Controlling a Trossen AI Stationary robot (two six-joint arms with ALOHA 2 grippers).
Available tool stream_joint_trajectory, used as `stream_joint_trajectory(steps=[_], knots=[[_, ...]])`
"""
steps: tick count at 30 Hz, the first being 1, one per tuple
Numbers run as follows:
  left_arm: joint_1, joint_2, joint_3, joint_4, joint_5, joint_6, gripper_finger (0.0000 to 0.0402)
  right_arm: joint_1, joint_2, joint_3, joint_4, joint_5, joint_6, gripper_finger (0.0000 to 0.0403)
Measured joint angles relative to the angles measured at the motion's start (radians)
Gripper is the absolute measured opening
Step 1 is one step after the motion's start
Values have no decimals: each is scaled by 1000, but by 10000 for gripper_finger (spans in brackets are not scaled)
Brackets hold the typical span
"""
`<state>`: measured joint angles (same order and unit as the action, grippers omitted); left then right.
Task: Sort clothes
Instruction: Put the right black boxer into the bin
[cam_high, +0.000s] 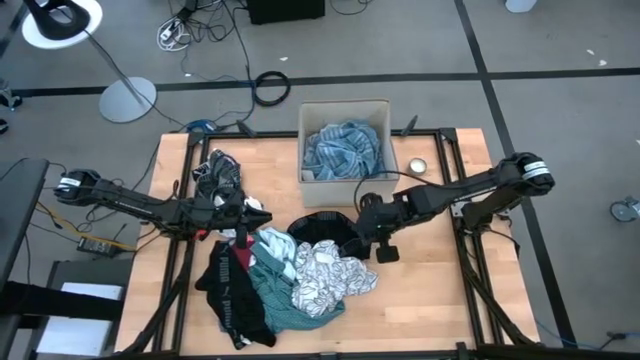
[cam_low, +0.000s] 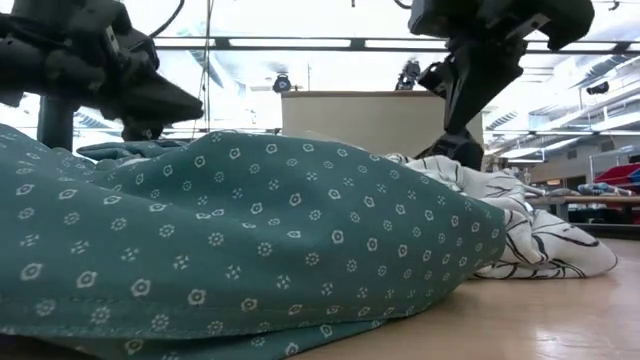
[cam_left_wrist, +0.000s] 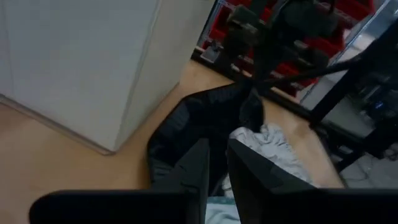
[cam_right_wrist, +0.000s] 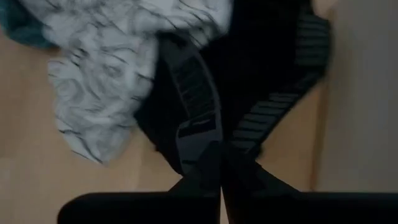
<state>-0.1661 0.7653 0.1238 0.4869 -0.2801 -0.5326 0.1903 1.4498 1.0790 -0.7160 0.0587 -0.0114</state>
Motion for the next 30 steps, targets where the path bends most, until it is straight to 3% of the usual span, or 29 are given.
stream_joint_trajectory(steps=[9, 19, 30], knots=[[-1, 31, 2, 19, 32, -53, 64, 13, -143, 25, -30, 194, -46, 1], [-1, 33, 2, 19, 30, 58, 64, -36, -211, 314, 47, 272, -179, 0], [0, 33, 2, 17, 30, 111, 64, -152, -210, 439, 464, 276, -407, 0]])
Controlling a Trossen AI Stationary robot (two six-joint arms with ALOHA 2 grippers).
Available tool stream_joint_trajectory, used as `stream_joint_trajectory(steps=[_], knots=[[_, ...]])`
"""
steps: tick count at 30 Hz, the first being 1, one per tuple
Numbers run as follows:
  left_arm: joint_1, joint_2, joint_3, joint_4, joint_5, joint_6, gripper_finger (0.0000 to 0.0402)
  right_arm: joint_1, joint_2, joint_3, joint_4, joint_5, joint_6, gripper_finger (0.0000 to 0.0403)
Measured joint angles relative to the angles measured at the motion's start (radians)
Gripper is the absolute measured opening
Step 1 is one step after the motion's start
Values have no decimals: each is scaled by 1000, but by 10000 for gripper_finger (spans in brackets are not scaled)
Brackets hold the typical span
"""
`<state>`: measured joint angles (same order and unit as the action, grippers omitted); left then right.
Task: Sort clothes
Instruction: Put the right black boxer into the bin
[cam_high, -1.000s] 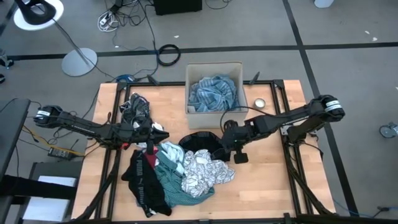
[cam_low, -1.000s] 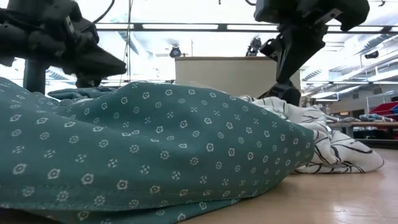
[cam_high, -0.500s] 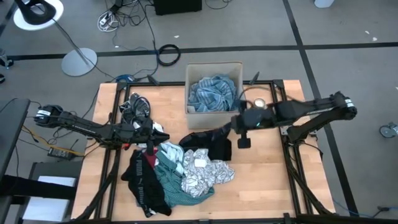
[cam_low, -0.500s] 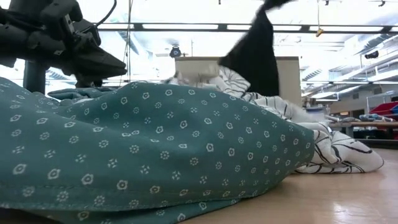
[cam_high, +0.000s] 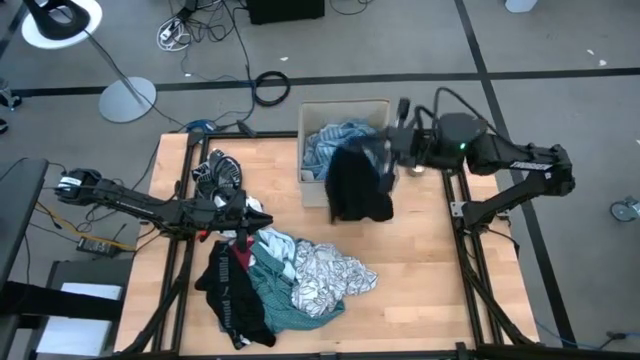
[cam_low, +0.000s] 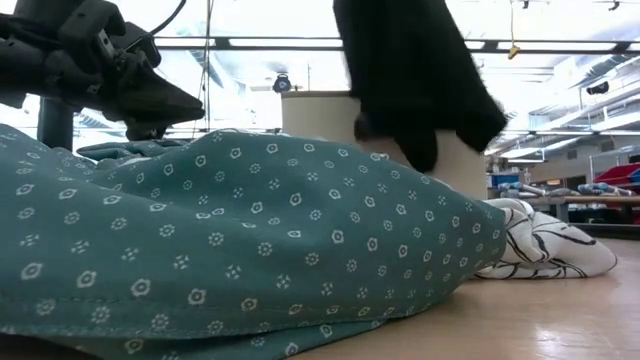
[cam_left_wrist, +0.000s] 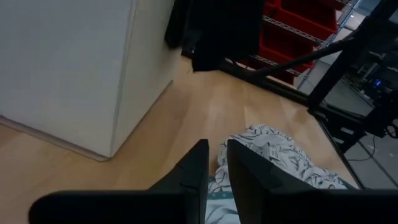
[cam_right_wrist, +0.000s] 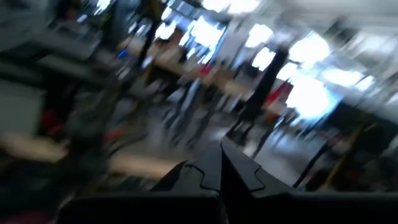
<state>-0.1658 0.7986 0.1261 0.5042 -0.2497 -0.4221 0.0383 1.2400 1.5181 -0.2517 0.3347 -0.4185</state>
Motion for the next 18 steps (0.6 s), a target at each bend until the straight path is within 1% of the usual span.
stream_joint_trajectory(steps=[5, 8, 11, 16, 18], knots=[[0, 0, 0, 0, 0, -22, 64, -95, 1, 0, 253, -5, -145, 0], [0, 0, 0, 1, 0, -36, 64, -169, 1, 0, 358, -8, -174, 0], [0, 0, 0, 1, 0, -60, 64, -237, 1, 0, 363, -17, -164, 0], [0, 0, 0, 1, -1, -57, 64, -318, 11, 0, 252, -21, -70, 0], [0, 0, 0, 0, -3, -56, 64, -344, 24, -2, 223, -21, -59, 0]])
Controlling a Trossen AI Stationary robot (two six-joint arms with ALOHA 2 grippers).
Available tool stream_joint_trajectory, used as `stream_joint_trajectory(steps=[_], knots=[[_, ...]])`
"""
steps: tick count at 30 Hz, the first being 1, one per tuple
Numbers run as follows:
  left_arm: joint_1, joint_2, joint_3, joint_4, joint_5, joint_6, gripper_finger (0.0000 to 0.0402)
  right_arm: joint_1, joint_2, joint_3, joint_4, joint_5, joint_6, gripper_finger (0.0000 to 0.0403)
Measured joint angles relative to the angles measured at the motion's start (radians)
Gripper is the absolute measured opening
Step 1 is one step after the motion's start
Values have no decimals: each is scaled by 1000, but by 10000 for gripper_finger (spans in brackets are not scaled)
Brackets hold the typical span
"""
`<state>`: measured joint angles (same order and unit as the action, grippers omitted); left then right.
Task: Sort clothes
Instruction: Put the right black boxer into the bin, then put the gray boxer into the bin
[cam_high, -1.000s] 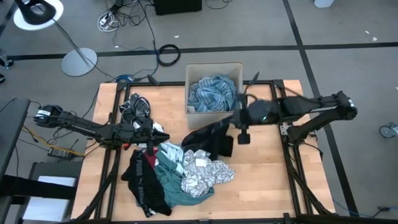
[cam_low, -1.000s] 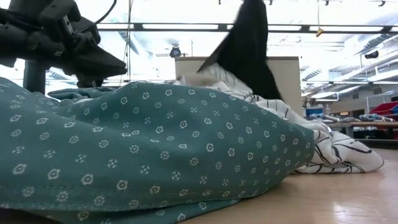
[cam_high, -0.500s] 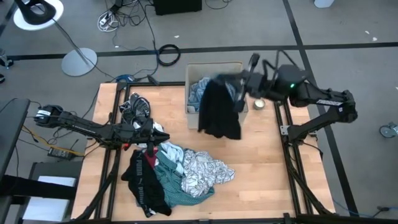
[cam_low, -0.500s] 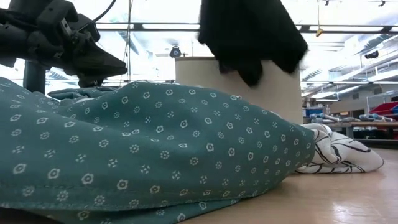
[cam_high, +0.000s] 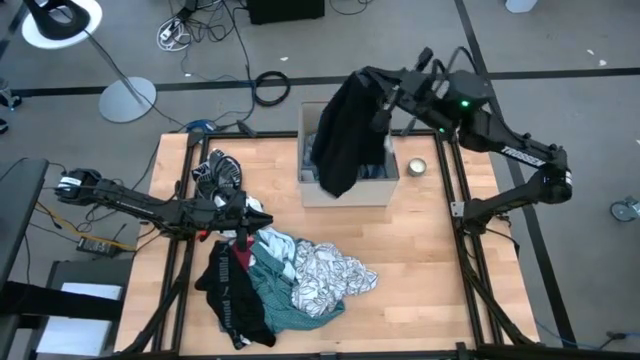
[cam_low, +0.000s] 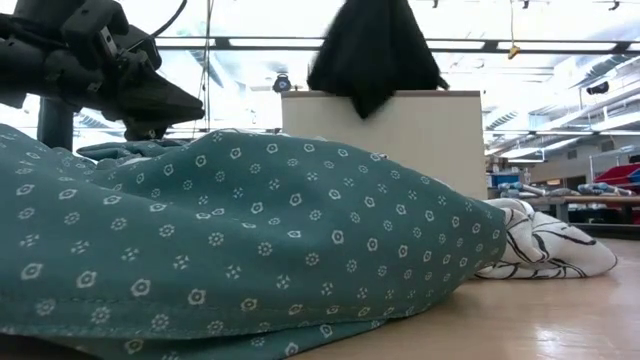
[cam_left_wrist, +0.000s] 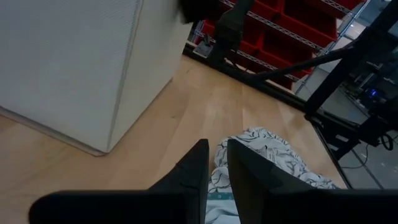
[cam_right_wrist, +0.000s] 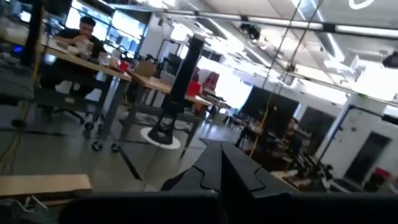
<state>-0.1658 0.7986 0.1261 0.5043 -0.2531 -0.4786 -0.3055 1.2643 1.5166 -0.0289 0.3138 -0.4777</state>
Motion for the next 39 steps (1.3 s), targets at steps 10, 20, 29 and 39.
stream_joint_trajectory(steps=[10, 20, 29, 39], knots=[[0, 0, 0, -2, -1, 71, 64, -38, 109, 0, -161, -91, 241, 2], [0, 0, 0, -9, 16, 85, 64, -74, 242, 0, -512, -57, 485, 79], [0, 0, 0, -11, 39, 55, 64, -85, 184, 0, -814, -145, 629, 179], [2, 0, 0, -9, -37, 3, 64, 108, -28, -47, -998, -82, 795, 199]])
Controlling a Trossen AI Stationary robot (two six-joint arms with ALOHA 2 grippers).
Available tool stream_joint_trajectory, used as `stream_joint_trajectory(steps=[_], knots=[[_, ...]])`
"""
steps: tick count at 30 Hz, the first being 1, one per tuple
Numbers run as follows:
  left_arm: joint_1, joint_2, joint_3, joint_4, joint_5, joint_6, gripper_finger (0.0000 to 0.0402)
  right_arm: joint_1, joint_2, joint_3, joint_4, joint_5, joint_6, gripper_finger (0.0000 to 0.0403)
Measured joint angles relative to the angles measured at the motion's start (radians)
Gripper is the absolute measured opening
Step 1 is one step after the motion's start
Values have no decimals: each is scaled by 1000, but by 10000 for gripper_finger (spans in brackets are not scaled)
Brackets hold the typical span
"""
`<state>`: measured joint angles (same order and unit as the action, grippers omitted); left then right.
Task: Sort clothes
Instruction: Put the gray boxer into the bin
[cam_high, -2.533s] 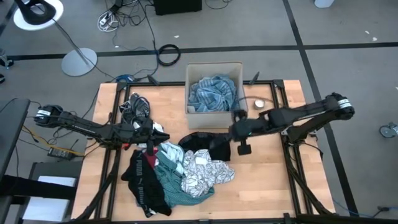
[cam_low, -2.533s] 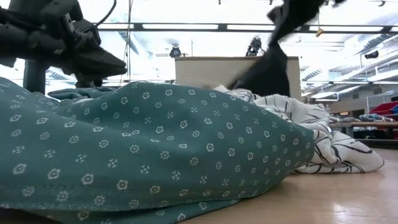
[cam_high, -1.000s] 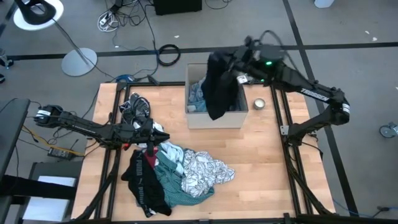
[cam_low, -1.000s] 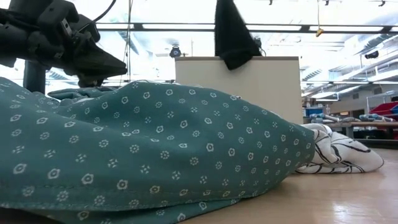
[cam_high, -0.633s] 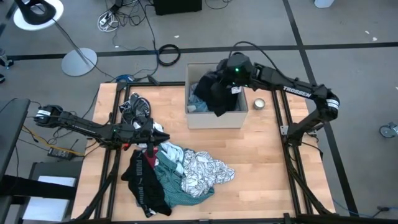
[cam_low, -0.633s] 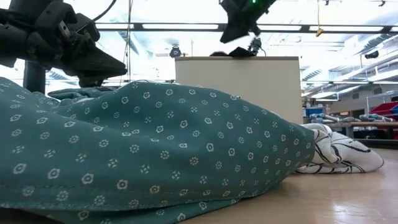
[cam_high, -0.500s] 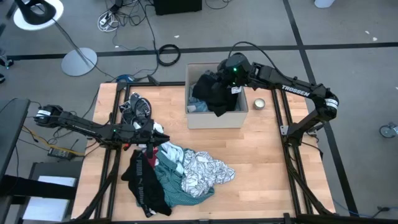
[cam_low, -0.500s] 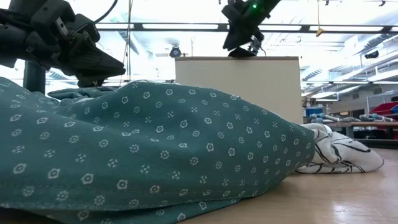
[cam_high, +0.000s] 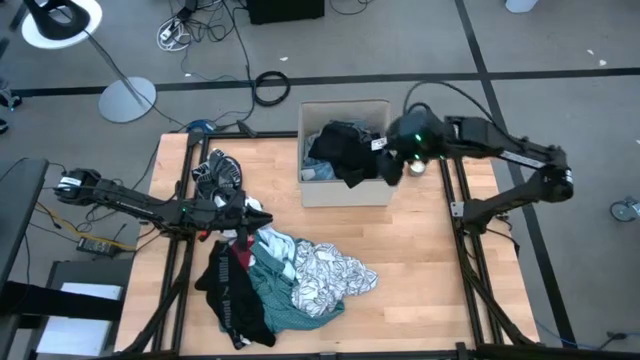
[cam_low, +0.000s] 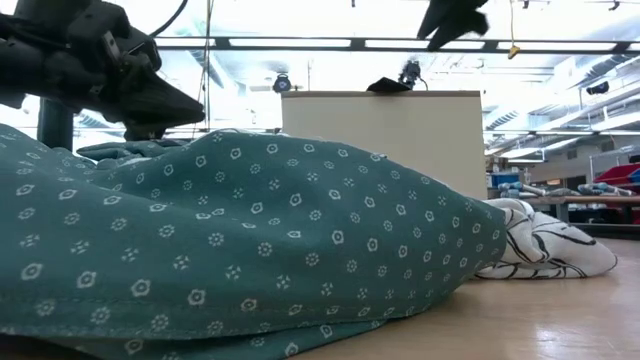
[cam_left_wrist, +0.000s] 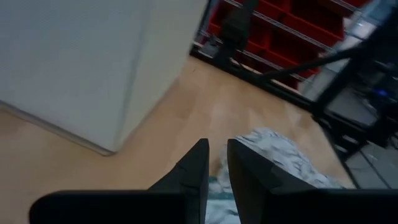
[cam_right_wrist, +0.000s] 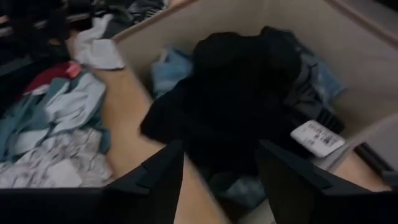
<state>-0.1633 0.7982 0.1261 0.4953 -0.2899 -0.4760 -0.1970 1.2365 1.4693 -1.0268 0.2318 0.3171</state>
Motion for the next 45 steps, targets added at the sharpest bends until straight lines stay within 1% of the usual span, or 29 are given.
stream_joint_trajectory(steps=[3, 5, 8, 11, 13, 15, 19, 22, 24, 27, 31, 36, 41, 45], knots=[[20, 0, 0, -3, -54, -34, 64, 96, -57, -61, 3, 59, 69, 199], [45, 0, 0, -11, -56, -69, 64, 161, -85, -115, 8, 93, 130, 199], [89, -1, 0, -48, -25, -78, 64, 253, -112, -218, 55, 138, 204, 198], [150, -9, 34, -181, 13, -78, 64, 330, -130, -329, 155, 174, 254, 198], [194, -16, 85, -319, 37, -66, 64, 372, -130, -402, 245, 186, 274, 198], [236, -17, 155, -494, 52, -43, 64, 407, -128, -469, 333, 190, 290, 199], [318, -15, 339, -858, 46, 24, 64, 447, -126, -595, 533, 191, 294, 197], [379, -13, 466, -1154, 35, 25, 64, 459, -126, -673, 682, 191, 295, 197], [421, -13, 535, -1296, 32, 25, 64, 460, -126, -717, 770, 191, 296, 197], [476, -14, 585, -1472, 35, 2, 64, 460, -126, -758, 855, 191, 293, 196], [543, -13, 586, -1550, 78, -44, 64, 457, -126, -763, 876, 191, 293, 196], [621, 1, 547, -1535, 94, -85, 64, 456, -126, -763, 898, 189, 289, 196], [702, 67, 505, -1542, 90, -133, 64, 456, -126, -763, 900, 187, 284, 195], [745, 131, 498, -1540, 73, -151, 64, 456, -126, -763, 900, 186, 283, 195]])
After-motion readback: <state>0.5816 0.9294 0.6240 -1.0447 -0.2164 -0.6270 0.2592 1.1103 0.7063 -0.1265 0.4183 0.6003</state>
